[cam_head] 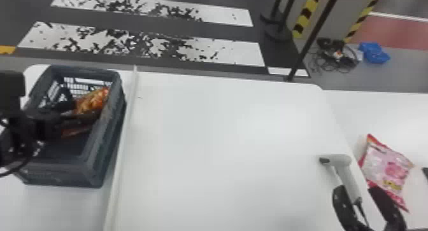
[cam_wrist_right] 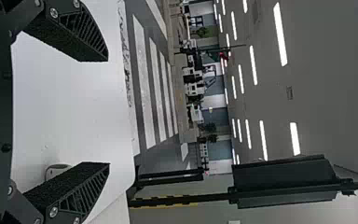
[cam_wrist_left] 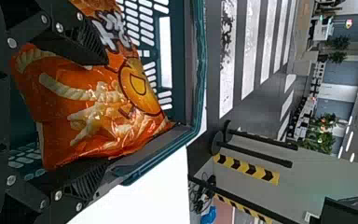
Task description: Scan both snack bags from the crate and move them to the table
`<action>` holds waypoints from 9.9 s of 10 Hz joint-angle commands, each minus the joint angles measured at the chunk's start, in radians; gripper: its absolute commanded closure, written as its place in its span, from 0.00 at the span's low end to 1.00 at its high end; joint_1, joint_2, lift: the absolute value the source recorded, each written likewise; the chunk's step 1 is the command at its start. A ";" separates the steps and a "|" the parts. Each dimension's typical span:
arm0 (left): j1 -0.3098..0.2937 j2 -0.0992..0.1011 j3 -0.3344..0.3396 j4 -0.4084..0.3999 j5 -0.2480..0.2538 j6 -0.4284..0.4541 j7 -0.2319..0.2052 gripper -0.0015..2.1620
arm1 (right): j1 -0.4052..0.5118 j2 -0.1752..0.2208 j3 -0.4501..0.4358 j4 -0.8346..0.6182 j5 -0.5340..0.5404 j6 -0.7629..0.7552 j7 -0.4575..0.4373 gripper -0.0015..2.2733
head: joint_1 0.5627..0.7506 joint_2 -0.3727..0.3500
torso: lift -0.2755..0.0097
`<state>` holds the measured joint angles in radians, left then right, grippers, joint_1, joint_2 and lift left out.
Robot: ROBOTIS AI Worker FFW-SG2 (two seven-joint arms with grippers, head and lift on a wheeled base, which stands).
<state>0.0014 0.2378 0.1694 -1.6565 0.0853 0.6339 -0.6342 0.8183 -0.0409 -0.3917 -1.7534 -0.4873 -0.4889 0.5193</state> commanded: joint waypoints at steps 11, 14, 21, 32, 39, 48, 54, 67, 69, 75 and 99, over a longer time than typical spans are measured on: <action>0.238 0.026 0.203 -0.332 0.079 -0.045 -0.105 0.28 | 0.036 0.006 -0.039 0.008 -0.083 -0.003 0.070 0.07 | 0.70 0.28 | 0.66; 0.149 0.207 0.225 -0.270 0.071 0.028 -0.194 0.04 | 0.038 0.033 -0.041 0.049 -0.080 -0.042 0.104 0.07 | 0.70 0.39 | 0.66; -0.072 0.416 -0.065 -0.034 0.100 0.037 -0.317 0.04 | 0.032 0.042 0.030 0.055 -0.002 -0.165 0.108 0.06 | 0.70 0.51 | 0.66; -0.360 0.558 -0.542 0.129 0.031 0.096 -0.400 0.04 | 0.071 0.042 -0.009 -0.023 -0.051 -0.098 0.107 0.06 | 0.70 0.39 | 0.66; -0.482 0.528 -0.723 0.308 -0.044 -0.202 -0.303 0.04 | 0.076 0.042 -0.036 -0.043 -0.048 -0.067 0.107 0.06 | 0.70 0.35 | 0.66; -0.468 0.459 -0.762 0.448 -0.068 -0.441 -0.252 0.98 | 0.087 0.042 -0.107 -0.069 -0.094 0.040 0.113 0.06 | 0.70 0.25 | 0.66; -0.149 0.534 -0.430 0.152 -0.061 -0.365 -0.216 0.98 | 0.082 0.042 -0.127 -0.060 -0.165 0.071 0.168 0.06 | 0.70 0.26 | 0.66; 0.028 0.528 -0.283 -0.043 -0.101 -0.358 -0.028 0.98 | 0.045 0.042 -0.196 -0.084 -0.200 0.286 0.183 0.06 | 0.70 0.30 | 0.66; 0.025 0.528 -0.258 -0.068 -0.064 -0.374 -0.024 0.98 | 0.048 0.042 -0.199 -0.095 -0.203 0.295 0.183 0.06 | 0.70 0.28 | 0.66; 0.069 0.515 -0.232 -0.137 -0.049 -0.297 -0.044 0.98 | 0.051 0.042 -0.217 -0.110 -0.226 0.350 0.186 0.06 | 0.70 0.25 | 0.66; -0.287 -0.147 -0.777 0.248 -0.312 -0.567 -0.163 0.98 | 0.062 0.042 -0.254 -0.173 -0.281 0.421 0.194 0.06 | 0.70 0.03 | 0.66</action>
<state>-0.2733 0.1164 -0.5766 -1.4528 -0.2145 0.0847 -0.7991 0.8813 0.0000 -0.6441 -1.9258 -0.7641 -0.0722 0.7134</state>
